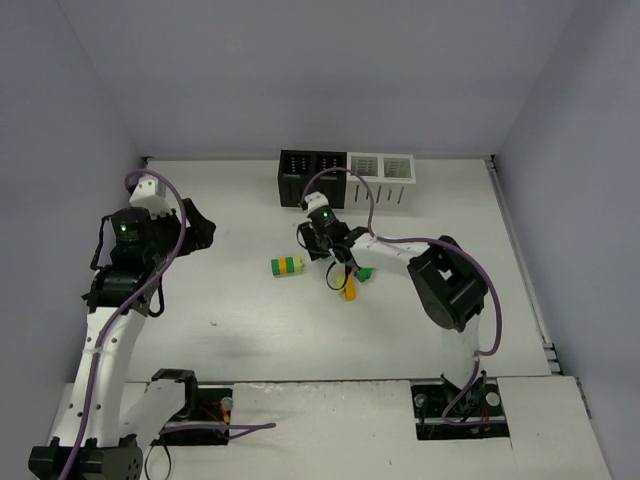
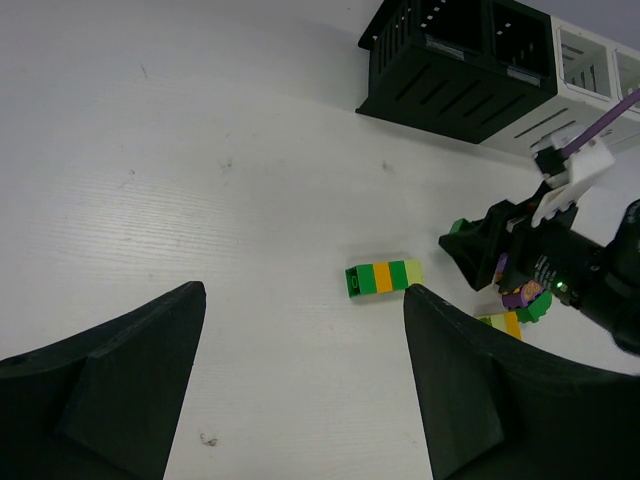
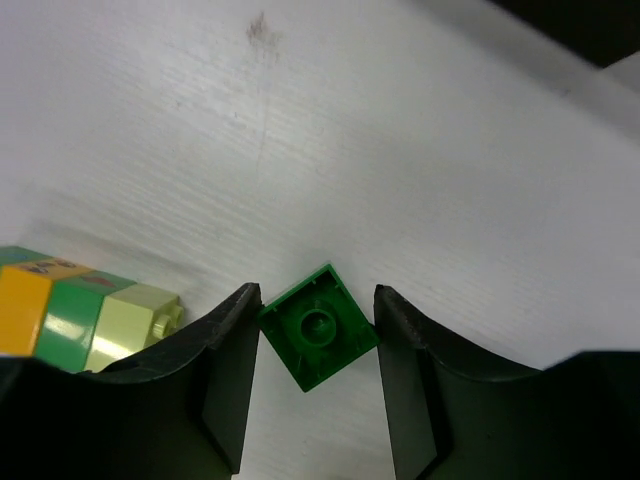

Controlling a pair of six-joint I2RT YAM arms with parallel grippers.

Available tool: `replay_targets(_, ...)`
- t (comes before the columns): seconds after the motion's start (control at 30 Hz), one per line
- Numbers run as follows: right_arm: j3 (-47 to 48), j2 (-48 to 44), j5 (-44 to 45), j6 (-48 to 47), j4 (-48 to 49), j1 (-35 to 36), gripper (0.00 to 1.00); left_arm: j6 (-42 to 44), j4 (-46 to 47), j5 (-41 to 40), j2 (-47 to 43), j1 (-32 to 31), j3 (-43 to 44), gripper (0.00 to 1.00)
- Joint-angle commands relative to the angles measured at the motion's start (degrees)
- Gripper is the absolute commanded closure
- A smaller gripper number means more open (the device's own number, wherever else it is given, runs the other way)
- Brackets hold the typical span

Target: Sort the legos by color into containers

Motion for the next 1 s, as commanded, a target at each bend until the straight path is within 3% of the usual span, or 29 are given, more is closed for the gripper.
replay_targets(0.0, 8.3, -7.8, 4.1, -4.5, 0.7, -1.5, 0.98, -0.6, 2.6, 0.8, -0.2, 0.4, 2.4, 0.26)
replay_targets(0.3, 25.0, -4.2, 0.7, -6.9, -1.6, -8.7, 0.96, -0.7, 2.6, 0.7, -0.2, 0.4, 2.4, 0.26)
replay_targets(0.67, 42.9, 9.4, -5.5, -11.6, -1.4, -12.9, 0.94, -0.8, 2.6, 1.0, -0.1, 0.4, 2.4, 0.26)
replay_targets(0.83, 46.7, 13.8, -6.0, -12.5, -1.5, -13.0, 0.88, -0.8, 2.7, 1.0, -0.2, 0.5, 2.4, 0.26)
replay_targets(0.93, 47.3, 15.1, -5.6, -12.6, -1.5, -13.0, 0.77, -0.9, 2.7, 1.2, -0.1, 0.5, 2.4, 0.26)
replay_targets(0.97, 47.5, 15.5, -5.6, -12.5, -1.5, -13.0, 0.69, -0.9, 2.7, 1.4, -0.1, 0.5, 2.4, 0.26)
